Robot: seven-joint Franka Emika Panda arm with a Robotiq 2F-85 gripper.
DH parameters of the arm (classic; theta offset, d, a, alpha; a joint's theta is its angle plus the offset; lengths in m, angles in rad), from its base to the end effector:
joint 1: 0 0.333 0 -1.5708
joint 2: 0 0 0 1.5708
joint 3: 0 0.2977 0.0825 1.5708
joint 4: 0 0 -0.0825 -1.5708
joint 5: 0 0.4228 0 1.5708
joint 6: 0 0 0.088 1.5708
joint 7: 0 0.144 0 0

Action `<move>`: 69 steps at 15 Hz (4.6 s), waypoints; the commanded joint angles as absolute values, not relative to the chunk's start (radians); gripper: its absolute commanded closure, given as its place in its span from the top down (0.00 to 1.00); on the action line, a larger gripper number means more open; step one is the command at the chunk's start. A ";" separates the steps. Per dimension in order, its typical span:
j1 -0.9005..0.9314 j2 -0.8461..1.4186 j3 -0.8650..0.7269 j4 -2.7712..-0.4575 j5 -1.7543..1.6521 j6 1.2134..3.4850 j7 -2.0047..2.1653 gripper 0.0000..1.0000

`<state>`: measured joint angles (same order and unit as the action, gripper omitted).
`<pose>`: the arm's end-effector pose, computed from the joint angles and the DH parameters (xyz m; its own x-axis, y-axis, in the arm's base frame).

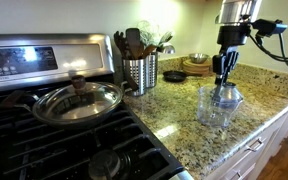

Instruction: Take the top off the food cup and pick the blade and put it on the table

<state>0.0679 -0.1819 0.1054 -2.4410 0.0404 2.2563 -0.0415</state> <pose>0.4863 0.0857 0.2911 0.9825 0.1863 -0.0032 0.1863 -0.9824 -0.0123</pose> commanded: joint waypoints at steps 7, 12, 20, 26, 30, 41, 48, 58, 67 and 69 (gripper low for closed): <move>0.031 -0.310 0.066 -2.365 -0.036 2.129 0.000 0.13; -0.020 -0.287 0.023 -2.337 -0.060 2.135 0.021 0.13; -0.050 -0.244 -0.021 -2.392 -0.048 2.164 0.025 0.13; -0.043 -0.212 -0.023 -2.459 -0.029 2.186 0.047 0.13; -0.043 -0.193 -0.015 -2.494 -0.038 2.228 0.084 0.13; -0.021 -0.069 0.021 -2.523 -0.068 2.420 0.235 0.13; -0.010 -0.059 0.026 -2.528 -0.044 2.466 0.244 0.13; 0.016 -0.041 0.049 -2.521 -0.046 2.491 0.251 0.13; 0.000 -0.016 0.031 -2.516 -0.055 2.485 0.290 0.13; 0.000 -0.014 0.029 -2.517 -0.052 2.485 0.290 0.16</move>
<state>-0.0004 -0.0337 0.0372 -2.5089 -0.0502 2.4620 0.2608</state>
